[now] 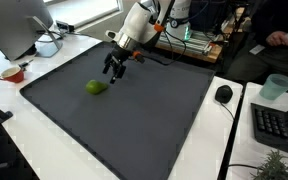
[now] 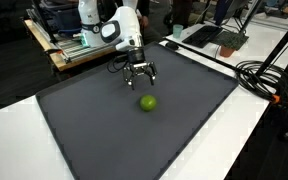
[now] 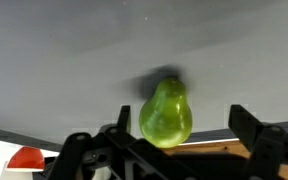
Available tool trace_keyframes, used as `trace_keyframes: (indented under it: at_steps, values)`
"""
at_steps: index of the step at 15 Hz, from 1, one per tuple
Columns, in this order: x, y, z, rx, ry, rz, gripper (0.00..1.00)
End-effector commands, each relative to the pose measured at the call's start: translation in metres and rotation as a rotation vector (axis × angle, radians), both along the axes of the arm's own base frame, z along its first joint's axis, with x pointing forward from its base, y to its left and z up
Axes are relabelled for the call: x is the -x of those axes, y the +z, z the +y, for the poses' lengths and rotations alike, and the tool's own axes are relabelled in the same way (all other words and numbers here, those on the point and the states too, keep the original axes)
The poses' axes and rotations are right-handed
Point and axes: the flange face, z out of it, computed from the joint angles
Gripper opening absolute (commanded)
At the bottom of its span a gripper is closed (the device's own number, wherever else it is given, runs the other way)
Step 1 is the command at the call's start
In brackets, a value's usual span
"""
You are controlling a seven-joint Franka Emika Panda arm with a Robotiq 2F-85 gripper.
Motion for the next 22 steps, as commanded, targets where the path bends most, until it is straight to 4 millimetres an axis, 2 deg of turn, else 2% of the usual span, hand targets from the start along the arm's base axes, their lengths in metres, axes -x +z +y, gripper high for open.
trace_keyframes:
  at_steps: [1,8,16,22]
  values:
    - [-0.007,-0.009,0.008,0.034,-0.031,-0.055,1.00]
    - [-0.013,-0.026,0.017,0.032,-0.019,-0.042,1.00]
    - [-0.023,-0.030,-0.001,0.029,-0.062,-0.045,1.00]
    - [-0.030,-0.036,-0.003,0.050,-0.059,-0.045,0.99]
